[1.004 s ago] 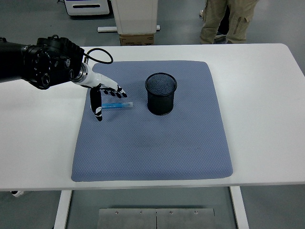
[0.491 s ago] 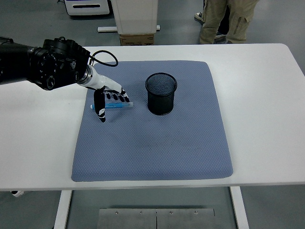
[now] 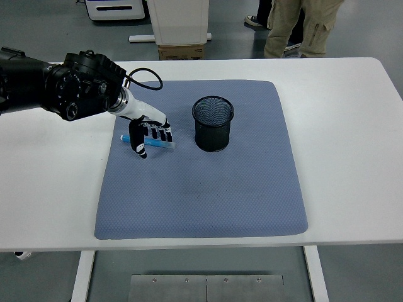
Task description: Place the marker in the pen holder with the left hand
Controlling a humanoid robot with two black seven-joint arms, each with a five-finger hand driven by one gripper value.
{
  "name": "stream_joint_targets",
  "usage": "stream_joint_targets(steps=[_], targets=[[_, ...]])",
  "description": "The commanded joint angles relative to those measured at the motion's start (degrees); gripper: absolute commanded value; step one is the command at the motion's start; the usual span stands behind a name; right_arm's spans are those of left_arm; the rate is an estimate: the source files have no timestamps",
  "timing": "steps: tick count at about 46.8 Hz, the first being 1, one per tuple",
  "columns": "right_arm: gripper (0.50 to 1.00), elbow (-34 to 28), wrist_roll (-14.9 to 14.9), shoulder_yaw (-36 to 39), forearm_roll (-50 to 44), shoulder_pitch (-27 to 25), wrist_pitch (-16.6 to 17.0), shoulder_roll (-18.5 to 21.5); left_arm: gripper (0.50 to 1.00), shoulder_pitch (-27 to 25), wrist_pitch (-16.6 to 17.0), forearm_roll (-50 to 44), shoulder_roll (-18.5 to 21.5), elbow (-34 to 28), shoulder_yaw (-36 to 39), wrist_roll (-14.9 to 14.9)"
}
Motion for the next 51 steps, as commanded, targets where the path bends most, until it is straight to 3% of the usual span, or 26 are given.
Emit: stream_joint_targets(steps=[1,7,13,18,39,43,51], targets=[[1.000,-0.01,-0.01,0.03,0.00,0.00,0.00,0.00,0.812,0.01,0.53,0.29,0.05,0.08,0.00,0.11],[1.000,-0.01,-0.01,0.03,0.00,0.00,0.00,0.00,0.810,0.01,0.71,0.47,0.05,0.08,0.09,0.20],[1.000,-0.01,-0.01,0.03,0.00,0.00,0.00,0.00,0.728,0.01,1.50,1.35,-0.13,-0.01,0.09,0.20],[1.000,-0.01,-0.01,-0.06,0.00,0.00,0.00,0.00,0.692,0.54,2.90,2.14,-0.13,-0.09,0.09,0.37],[1.000,-0.01,-0.01,0.03,0.00,0.00,0.00,0.00,0.678,0.89,9.15,3.37,-1.01,-1.32,0.09,0.46],[1.000,0.08,-0.01,0.03,0.00,0.00,0.00,0.00,0.631,0.81,9.59,4.07,-1.01,-2.20,0.09,0.46],[1.000,-0.01,-0.01,0.03,0.00,0.00,0.00,0.00,0.625,0.81,10.99,4.43,-1.01,-2.29,0.18,0.46]])
